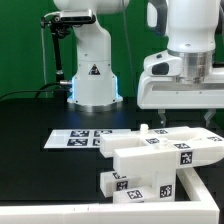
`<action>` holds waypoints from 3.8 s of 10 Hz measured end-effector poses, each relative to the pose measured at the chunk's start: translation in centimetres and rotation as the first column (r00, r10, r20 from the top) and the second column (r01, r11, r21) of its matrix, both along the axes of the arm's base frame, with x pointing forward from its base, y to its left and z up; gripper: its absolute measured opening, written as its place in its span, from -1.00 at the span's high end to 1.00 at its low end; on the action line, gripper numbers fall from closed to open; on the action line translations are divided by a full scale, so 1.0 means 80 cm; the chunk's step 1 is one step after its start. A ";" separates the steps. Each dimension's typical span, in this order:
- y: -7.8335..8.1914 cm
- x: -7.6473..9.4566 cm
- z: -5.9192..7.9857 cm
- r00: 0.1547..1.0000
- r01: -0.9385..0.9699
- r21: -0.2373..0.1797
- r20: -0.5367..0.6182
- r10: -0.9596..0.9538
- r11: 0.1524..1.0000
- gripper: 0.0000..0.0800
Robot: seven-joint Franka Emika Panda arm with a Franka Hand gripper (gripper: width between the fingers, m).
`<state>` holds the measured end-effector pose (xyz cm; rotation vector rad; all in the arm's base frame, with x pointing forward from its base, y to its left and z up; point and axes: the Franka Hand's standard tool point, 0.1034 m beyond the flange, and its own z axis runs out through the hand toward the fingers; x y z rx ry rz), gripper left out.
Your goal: Assemble chair
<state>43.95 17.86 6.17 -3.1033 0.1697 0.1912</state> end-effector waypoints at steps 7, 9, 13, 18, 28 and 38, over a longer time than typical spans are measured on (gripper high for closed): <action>-0.002 0.018 -0.031 0.994 -0.085 -0.019 0.071 0.086 0.996 -0.62; -0.010 0.018 -0.037 0.990 -0.123 -0.027 0.066 0.125 0.992 -0.62; -0.021 0.021 -0.057 0.990 -0.126 -0.040 0.063 0.129 0.991 -0.62; -0.033 -0.003 -0.072 0.991 -0.125 -0.052 0.031 0.126 0.991 -0.62; -0.032 -0.005 -0.072 0.993 -0.114 -0.052 0.029 0.116 0.992 0.34; -0.059 0.046 0.042 0.999 -0.041 0.021 -0.009 0.041 0.999 0.33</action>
Offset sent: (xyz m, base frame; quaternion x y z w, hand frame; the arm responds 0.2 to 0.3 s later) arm 0.0284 0.0177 -0.0127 0.0162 0.0761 -0.1029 0.9916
